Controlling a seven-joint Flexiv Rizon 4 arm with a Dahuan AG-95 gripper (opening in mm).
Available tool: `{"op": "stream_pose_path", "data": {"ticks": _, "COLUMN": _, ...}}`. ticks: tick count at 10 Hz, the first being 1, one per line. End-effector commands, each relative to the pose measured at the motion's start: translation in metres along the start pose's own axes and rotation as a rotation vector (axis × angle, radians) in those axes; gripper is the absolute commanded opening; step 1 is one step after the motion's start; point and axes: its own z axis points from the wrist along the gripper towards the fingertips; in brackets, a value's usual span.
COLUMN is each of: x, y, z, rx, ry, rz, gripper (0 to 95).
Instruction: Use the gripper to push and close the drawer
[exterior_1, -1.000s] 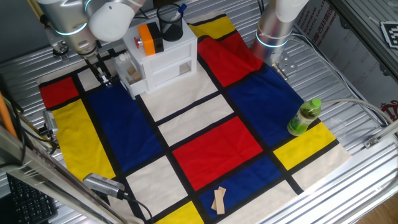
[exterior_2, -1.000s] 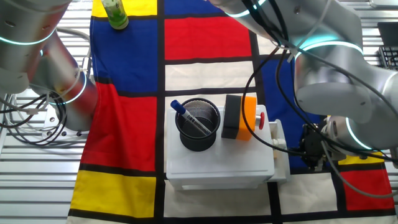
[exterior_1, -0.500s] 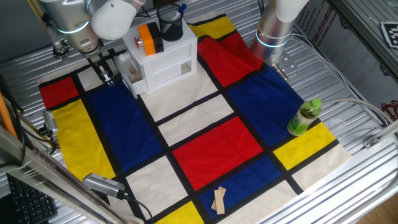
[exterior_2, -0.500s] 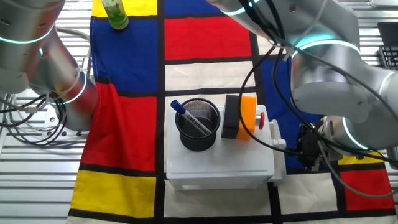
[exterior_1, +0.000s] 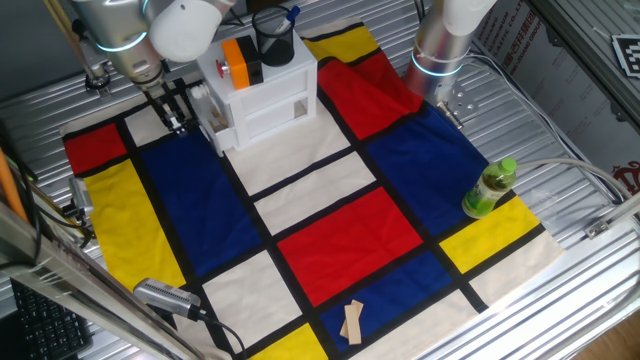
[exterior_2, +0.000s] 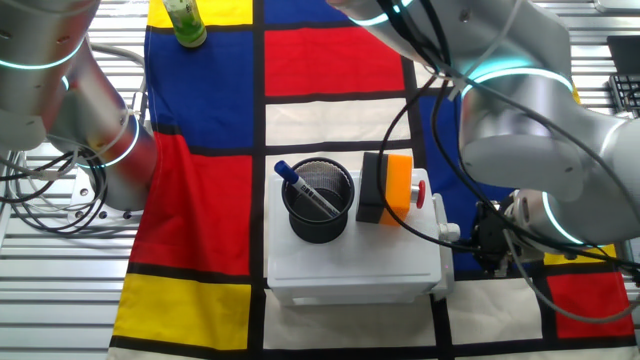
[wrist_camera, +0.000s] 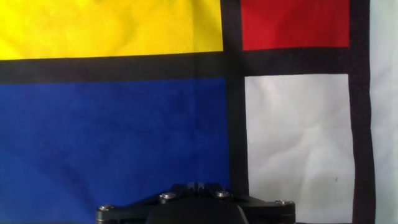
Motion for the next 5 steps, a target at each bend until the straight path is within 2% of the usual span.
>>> {"op": "stream_pose_path", "data": {"ticks": 1, "x": -0.0006, "y": 0.0002, "z": 0.0001, "rx": -0.002, "ry": 0.002, "rz": 0.001, "gripper": 0.0}}
{"op": "stream_pose_path", "data": {"ticks": 5, "x": 0.006, "y": 0.0045, "z": 0.002, "rx": 0.0, "ry": 0.006, "rz": 0.011, "gripper": 0.0}}
